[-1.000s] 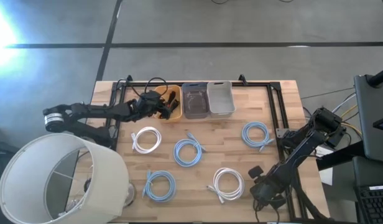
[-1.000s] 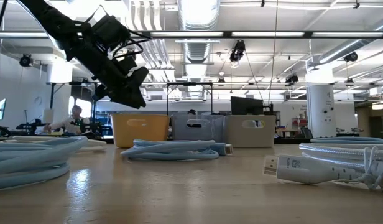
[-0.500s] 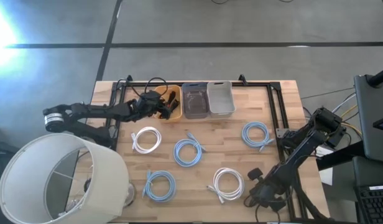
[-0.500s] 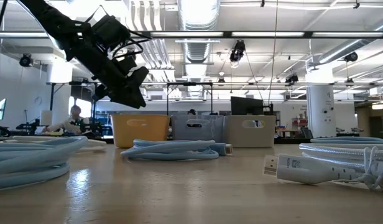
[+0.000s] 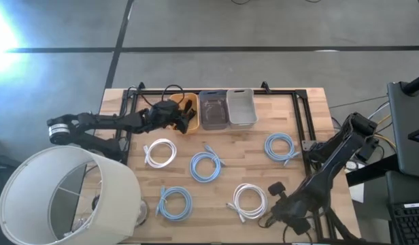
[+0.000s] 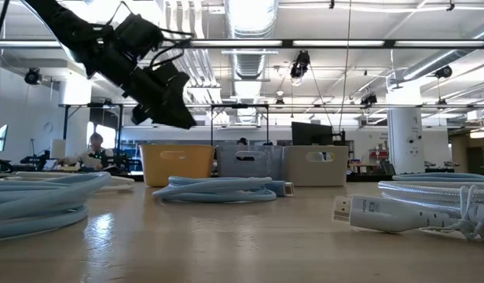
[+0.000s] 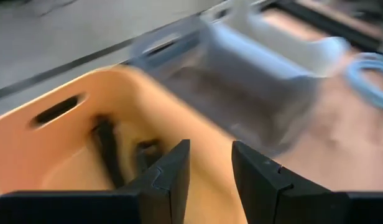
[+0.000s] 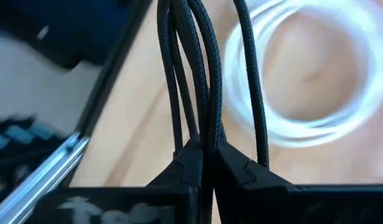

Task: Pick & Place USB Port
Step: Put the black usb cable into the yellow bin

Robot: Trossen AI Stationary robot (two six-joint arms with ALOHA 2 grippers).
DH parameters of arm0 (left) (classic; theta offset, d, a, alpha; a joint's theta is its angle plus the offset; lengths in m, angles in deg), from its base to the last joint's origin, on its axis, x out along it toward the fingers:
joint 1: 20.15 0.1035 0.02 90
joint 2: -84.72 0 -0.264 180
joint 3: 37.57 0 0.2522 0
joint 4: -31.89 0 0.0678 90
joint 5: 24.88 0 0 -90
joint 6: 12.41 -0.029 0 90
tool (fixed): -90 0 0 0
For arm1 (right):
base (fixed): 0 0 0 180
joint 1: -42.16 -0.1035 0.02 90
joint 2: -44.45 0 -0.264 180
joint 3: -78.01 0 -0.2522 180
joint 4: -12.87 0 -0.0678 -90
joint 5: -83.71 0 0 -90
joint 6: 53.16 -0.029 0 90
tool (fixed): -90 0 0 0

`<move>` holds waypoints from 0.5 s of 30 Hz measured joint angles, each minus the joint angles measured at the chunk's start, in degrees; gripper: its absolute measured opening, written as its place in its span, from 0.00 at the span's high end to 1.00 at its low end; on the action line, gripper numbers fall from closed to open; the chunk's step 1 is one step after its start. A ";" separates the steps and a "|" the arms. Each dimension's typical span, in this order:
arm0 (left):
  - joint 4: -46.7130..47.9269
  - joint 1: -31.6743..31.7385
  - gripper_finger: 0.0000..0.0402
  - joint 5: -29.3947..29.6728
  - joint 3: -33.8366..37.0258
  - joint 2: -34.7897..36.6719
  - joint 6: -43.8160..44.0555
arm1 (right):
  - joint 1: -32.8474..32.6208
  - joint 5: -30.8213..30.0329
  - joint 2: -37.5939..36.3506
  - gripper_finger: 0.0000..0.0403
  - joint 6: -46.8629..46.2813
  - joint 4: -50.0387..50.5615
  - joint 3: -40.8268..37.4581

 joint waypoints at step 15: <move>-11.68 -7.00 0.70 -18.26 0.00 0.00 -19.75 | 15.46 -24.02 -18.01 0.97 9.82 -6.38 -4.97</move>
